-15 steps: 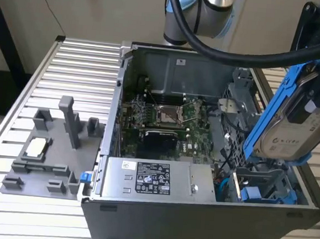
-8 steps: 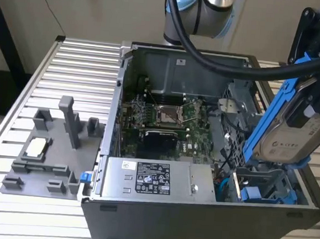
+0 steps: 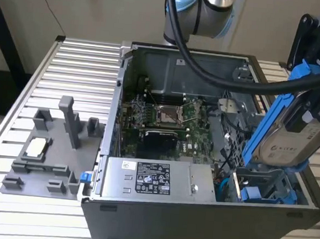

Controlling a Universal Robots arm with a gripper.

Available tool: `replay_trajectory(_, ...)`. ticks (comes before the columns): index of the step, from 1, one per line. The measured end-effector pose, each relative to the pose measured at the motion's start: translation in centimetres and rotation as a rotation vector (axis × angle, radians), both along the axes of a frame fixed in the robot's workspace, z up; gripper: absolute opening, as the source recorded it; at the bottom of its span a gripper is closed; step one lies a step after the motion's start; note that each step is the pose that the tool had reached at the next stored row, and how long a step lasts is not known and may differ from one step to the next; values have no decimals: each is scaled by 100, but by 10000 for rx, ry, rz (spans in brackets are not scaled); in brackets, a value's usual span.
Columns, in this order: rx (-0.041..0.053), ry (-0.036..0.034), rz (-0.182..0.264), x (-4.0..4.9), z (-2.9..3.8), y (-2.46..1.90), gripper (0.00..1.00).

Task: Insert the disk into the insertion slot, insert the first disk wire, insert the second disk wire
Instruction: 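Insert the disk into the insertion slot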

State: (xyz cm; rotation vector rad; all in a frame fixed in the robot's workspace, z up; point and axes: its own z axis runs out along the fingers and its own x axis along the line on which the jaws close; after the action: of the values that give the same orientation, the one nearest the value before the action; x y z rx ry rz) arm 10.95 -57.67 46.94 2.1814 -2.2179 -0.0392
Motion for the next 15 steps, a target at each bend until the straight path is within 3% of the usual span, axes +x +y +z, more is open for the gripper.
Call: replay_trajectory(15,0,-16,86,29,-127,-2,33)
